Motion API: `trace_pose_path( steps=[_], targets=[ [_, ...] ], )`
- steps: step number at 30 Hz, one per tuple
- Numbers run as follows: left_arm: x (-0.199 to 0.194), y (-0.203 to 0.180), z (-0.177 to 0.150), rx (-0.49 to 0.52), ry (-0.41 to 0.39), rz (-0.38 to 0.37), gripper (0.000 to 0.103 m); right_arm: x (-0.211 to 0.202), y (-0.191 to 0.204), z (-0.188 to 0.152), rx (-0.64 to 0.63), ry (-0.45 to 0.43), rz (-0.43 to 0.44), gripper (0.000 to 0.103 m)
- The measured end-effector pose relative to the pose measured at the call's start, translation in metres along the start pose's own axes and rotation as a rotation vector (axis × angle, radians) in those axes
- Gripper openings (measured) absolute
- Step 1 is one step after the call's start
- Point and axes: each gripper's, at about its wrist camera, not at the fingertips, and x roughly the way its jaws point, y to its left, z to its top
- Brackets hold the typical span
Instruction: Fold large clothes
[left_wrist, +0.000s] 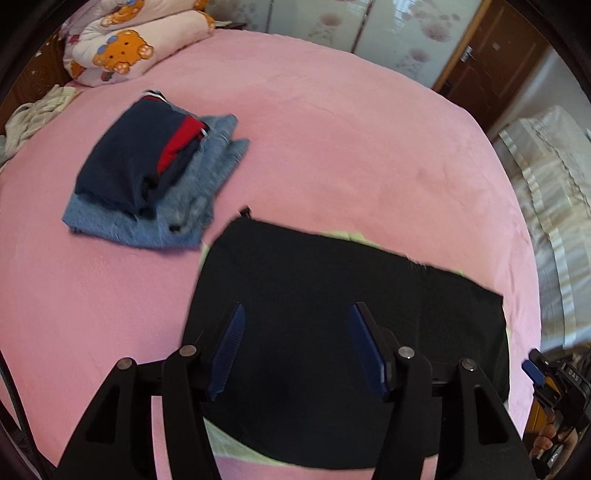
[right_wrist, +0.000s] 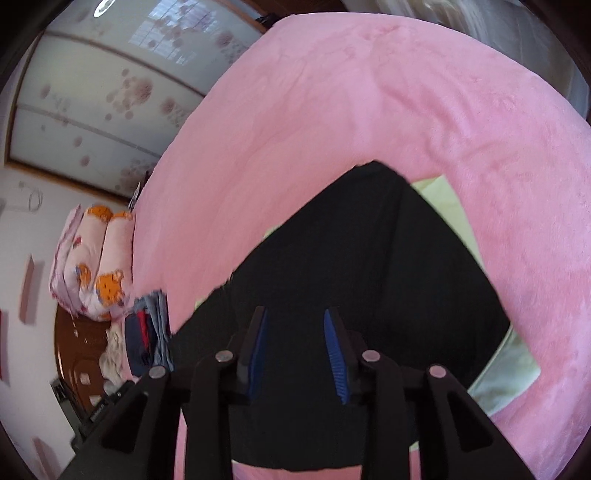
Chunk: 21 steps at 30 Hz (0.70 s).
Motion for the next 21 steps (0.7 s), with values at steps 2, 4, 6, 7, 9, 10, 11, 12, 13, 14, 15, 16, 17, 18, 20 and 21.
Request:
trace_pose_path(
  steps=[2,4,6,7,9,10,11,12,13,14,15,16,17,18,20,21],
  targets=[
    [0.001,-0.011,-0.020,0.017,0.027,-0.029,0.052,0.004,0.014,-0.020,-0.064,0.025,0.009,0.016],
    [0.003,-0.022,-0.037,0.039,0.049,-0.052,0.041,0.008,0.024,-0.036,-0.126,0.051,0.027,0.014],
    [0.009,-0.034,-0.055,0.059,0.090,-0.075,0.024,0.011,0.036,-0.054,-0.195,0.059,0.066,0.008],
    [0.012,-0.039,-0.063,0.075,0.110,-0.088,0.020,0.013,0.040,-0.063,-0.222,0.065,0.083,0.006],
    [0.017,-0.053,-0.082,0.109,0.136,-0.110,0.012,0.016,0.045,-0.078,-0.251,0.078,0.114,0.002],
    [0.019,-0.058,-0.092,0.124,0.143,-0.133,0.010,0.018,0.046,-0.084,-0.253,0.092,0.134,0.002],
    [0.021,-0.064,-0.101,0.134,0.151,-0.161,0.009,0.022,0.046,-0.092,-0.255,0.107,0.165,0.001],
    [0.022,-0.068,-0.108,0.141,0.158,-0.185,0.007,0.023,0.045,-0.099,-0.261,0.112,0.186,0.001],
    [0.024,-0.072,-0.116,0.149,0.164,-0.210,0.007,0.024,0.045,-0.106,-0.275,0.118,0.205,0.000],
    [0.026,-0.077,-0.125,0.161,0.175,-0.245,0.007,0.027,0.045,-0.114,-0.292,0.126,0.214,0.000],
    [0.027,-0.081,-0.132,0.166,0.184,-0.261,0.007,0.032,0.045,-0.123,-0.307,0.140,0.214,0.000],
    [0.030,-0.084,-0.138,0.172,0.194,-0.272,0.007,0.037,0.045,-0.130,-0.319,0.160,0.207,0.000],
    [0.035,-0.088,-0.146,0.175,0.208,-0.284,0.007,0.043,0.044,-0.137,-0.332,0.180,0.202,0.000],
    [0.039,-0.090,-0.150,0.176,0.219,-0.285,0.007,0.046,0.041,-0.140,-0.337,0.192,0.199,0.000],
    [0.049,-0.093,-0.159,0.174,0.244,-0.281,0.007,0.054,0.035,-0.147,-0.351,0.214,0.182,0.000],
    [0.052,-0.094,-0.161,0.171,0.247,-0.279,0.007,0.055,0.033,-0.151,-0.363,0.219,0.174,0.000]
  ],
)
